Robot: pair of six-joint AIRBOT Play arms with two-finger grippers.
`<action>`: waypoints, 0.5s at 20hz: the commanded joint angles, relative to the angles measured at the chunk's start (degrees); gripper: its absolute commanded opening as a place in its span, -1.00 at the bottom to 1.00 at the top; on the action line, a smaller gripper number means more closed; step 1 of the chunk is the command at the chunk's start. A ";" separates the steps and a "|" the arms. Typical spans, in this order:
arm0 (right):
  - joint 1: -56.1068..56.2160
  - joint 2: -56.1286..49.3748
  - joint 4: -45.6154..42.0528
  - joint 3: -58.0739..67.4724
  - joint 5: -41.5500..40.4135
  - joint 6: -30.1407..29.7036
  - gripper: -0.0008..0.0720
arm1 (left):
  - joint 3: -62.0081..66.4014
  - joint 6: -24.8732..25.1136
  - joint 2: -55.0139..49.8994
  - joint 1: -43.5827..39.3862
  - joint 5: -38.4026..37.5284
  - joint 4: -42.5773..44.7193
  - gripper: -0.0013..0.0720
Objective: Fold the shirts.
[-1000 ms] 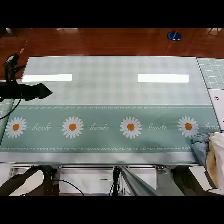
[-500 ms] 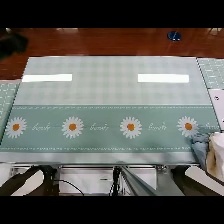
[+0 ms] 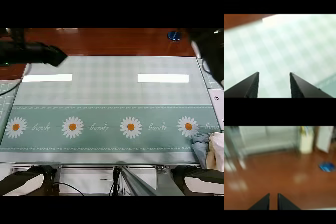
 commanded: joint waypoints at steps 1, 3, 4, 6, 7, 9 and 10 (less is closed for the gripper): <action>5.20 -3.96 16.94 -3.02 35.23 -33.40 -0.40 | 0.31 -10.21 -6.08 -4.72 -9.53 11.23 0.27; 4.63 -5.22 17.51 -4.24 43.10 -35.56 -0.40 | 0.31 -11.45 -9.62 -5.57 -10.80 11.41 0.27; 4.22 -5.20 18.38 -4.68 45.03 -37.48 -0.40 | 0.31 -12.59 -11.30 -5.79 -11.96 11.54 0.27; 2.93 -5.11 22.27 -4.70 46.42 -41.07 -0.04 | 0.31 -16.81 -14.40 -5.77 -15.02 12.61 0.27; 2.10 -4.92 25.14 -4.70 46.18 -41.86 0.14 | 0.31 -18.40 -15.32 -5.79 -15.72 14.03 0.27; 0.20 -4.55 32.24 -4.70 44.09 -43.45 0.14 | 0.33 -18.84 -15.43 -6.19 -15.23 17.07 0.27; -0.63 -4.31 35.87 -4.70 42.93 -44.46 0.14 | 0.33 -20.44 -15.26 -6.40 -15.12 19.43 0.14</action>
